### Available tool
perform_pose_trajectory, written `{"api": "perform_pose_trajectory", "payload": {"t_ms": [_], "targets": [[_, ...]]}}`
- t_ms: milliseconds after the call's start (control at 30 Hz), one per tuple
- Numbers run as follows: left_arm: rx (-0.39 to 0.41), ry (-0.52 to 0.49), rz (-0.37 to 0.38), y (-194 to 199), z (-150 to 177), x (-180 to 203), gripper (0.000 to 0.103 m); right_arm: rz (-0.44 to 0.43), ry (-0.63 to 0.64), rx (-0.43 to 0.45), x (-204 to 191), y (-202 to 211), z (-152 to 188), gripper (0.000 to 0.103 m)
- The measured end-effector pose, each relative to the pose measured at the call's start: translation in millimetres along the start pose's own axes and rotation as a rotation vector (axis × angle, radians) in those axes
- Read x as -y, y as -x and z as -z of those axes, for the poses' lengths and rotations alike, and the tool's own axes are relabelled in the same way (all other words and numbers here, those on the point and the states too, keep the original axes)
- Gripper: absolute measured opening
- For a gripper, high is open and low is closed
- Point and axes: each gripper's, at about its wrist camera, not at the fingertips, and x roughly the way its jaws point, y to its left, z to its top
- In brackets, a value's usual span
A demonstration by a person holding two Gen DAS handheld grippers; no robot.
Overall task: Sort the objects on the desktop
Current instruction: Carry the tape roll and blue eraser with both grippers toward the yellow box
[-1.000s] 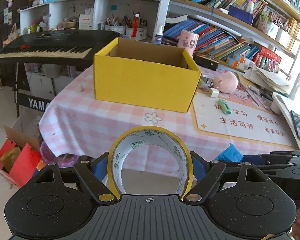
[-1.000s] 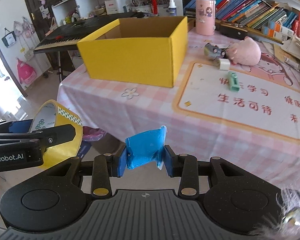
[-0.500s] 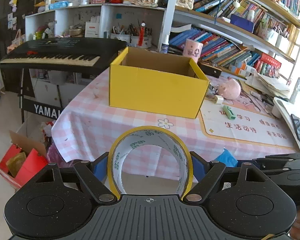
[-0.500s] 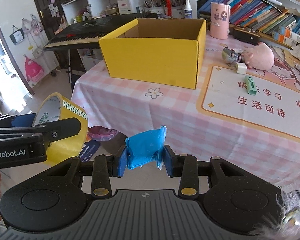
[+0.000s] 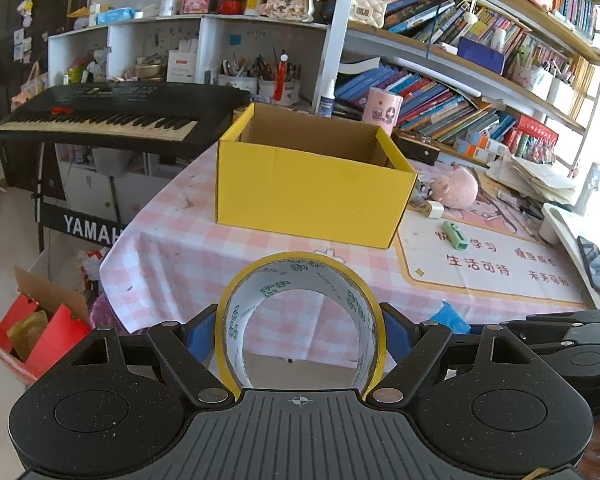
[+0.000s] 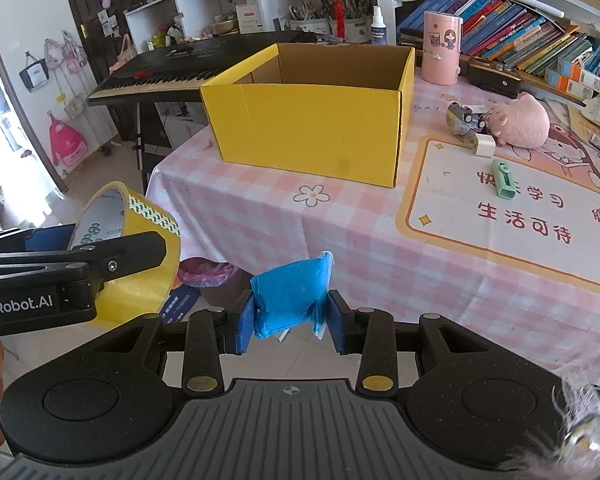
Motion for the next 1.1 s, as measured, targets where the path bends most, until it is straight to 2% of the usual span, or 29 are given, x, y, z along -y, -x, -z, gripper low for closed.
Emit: {"api": "perform_pose_trajectory", "payload": {"t_ms": [667, 1100], "targets": [[0.021, -0.031, 0.03, -10.1, -13.7, -7.7, 0.083, 0.02, -0.024, 0.029, -3.2, -10.3, -15.5, 0.034], [0.077, -0.031, 0.046, -25.6, -46.4, -5.8, 0.083, 0.031, -0.009, 0.061, 6.1, -21.2, -49.5, 0.034]]}}
